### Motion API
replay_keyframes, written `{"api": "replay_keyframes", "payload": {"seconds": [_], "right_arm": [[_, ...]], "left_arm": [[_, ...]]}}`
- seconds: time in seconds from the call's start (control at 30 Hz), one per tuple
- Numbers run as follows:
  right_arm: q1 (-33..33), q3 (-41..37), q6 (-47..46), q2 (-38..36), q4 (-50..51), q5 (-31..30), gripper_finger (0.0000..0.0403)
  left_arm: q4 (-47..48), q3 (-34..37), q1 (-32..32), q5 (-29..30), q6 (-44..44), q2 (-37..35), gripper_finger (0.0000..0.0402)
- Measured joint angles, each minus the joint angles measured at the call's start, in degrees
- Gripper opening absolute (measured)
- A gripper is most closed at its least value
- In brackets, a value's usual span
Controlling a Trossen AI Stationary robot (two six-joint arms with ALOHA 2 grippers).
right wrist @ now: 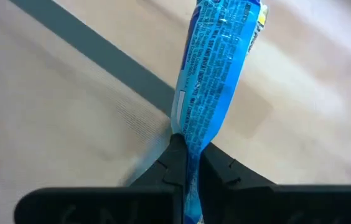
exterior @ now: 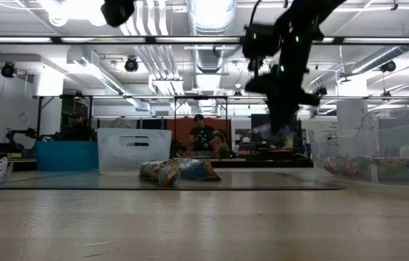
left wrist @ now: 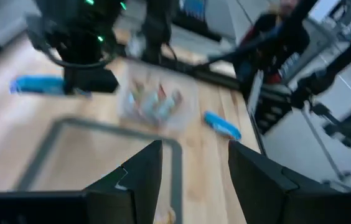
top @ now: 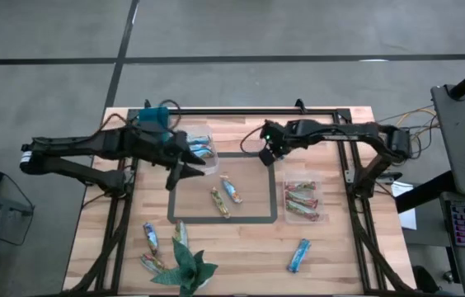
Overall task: Pick and place Granola Bars by type
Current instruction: Put the blue granola bar into the blue bin
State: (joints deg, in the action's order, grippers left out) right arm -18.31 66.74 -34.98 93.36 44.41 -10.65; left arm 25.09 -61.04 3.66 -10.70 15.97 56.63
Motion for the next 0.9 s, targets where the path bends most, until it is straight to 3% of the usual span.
{"api": "replay_keyframes", "payload": {"seconds": [0.23, 0.47, 0.73, 0.9], "right_arm": [[2.5, 8.7, 4.4, -7.0, -0.7, 0.3, 0.001], [4.7, 17.3, 9.4, -10.6, -1.5, 0.4, 0.001], [11.2, 26.8, 13.2, -10.3, -6.2, 0.7, 0.001], [15.5, 31.4, 15.6, -7.9, -8.6, 0.7, 0.001]], "left_arm": [[0.0, -6.9, 0.1, 7.3, -1.8, -1.5, 0.0165], [0.0, -14.4, 0.5, 8.3, -3.0, -0.5, 0.0165], [-0.1, -17.5, 0.9, 14.2, -5.9, -0.3, 0.0165], [-2.8, -17.5, 0.9, 13.8, -5.8, 0.2, 0.0165]]}}
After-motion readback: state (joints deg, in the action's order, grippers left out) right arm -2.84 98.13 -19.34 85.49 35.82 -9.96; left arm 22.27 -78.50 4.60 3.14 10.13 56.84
